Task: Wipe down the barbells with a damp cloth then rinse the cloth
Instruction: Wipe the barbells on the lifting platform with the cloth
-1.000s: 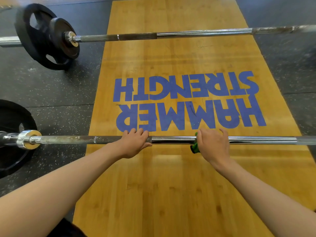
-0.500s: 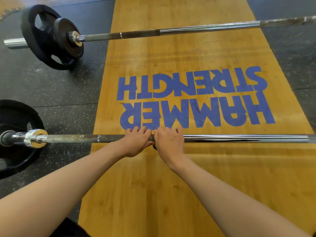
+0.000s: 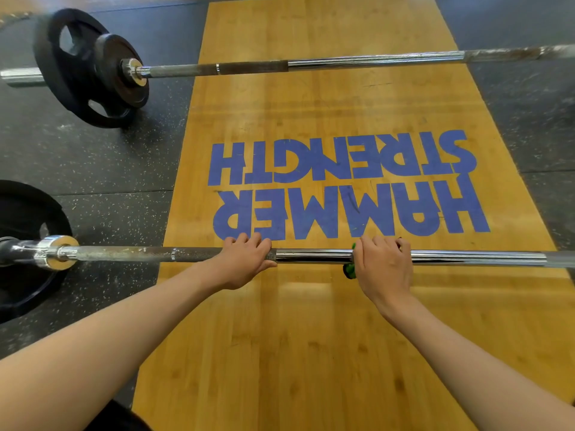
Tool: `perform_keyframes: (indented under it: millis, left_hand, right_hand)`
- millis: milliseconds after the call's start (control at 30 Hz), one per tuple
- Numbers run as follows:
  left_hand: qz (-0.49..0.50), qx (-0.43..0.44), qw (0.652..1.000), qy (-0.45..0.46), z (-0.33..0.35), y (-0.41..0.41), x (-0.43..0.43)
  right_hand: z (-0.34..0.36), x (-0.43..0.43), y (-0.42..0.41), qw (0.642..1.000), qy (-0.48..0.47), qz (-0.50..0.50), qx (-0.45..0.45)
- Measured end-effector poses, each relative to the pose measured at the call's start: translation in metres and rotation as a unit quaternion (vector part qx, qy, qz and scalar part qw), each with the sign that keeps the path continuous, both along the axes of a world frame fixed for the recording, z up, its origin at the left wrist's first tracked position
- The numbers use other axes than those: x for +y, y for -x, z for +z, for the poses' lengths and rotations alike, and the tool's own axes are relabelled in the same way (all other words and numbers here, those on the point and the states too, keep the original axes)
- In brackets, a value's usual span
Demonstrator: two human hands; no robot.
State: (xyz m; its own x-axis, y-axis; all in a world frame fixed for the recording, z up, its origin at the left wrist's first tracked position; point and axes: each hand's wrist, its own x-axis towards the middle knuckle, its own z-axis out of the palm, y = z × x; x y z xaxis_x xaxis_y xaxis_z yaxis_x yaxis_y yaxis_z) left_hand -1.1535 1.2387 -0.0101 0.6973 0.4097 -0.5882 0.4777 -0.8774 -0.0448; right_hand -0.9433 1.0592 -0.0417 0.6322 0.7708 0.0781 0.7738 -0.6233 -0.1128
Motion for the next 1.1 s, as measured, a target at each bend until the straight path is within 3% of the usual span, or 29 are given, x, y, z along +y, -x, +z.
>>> perform_keyframes:
  millis: [167,300,467,567,833,1000,1100]
  left_hand:
    - [0.001,0.005,1.0,0.003,-0.001,0.0,0.0]
    - [0.003,0.009,1.0,0.001,-0.001,-0.001,-0.001]
    - [0.003,0.006,1.0,-0.005,0.0,-0.001,-0.003]
    - [0.005,0.002,1.0,-0.004,-0.001,0.001,-0.003]
    - [0.005,0.001,1.0,0.001,0.0,0.0,-0.002]
    - [-0.002,-0.004,1.0,-0.006,-0.002,0.0,0.001]
    - [-0.003,-0.007,1.0,-0.006,-0.004,0.001,0.002]
  right_hand:
    - [0.02,0.04,0.022,0.972,0.184,-0.011,0.145]
    - [0.032,0.067,0.045,0.973,0.197,0.016,0.116]
    - [0.024,0.061,0.062,0.984,0.127,0.095,0.087]
    - [0.003,0.031,0.052,0.993,0.048,0.101,0.039]
    - [-0.011,-0.019,-0.012,0.996,0.001,0.077,-0.05]
    - [-0.003,-0.03,-0.05,0.998,0.047,0.019,-0.025]
    - [0.005,-0.004,-0.042,0.989,0.148,-0.011,0.021]
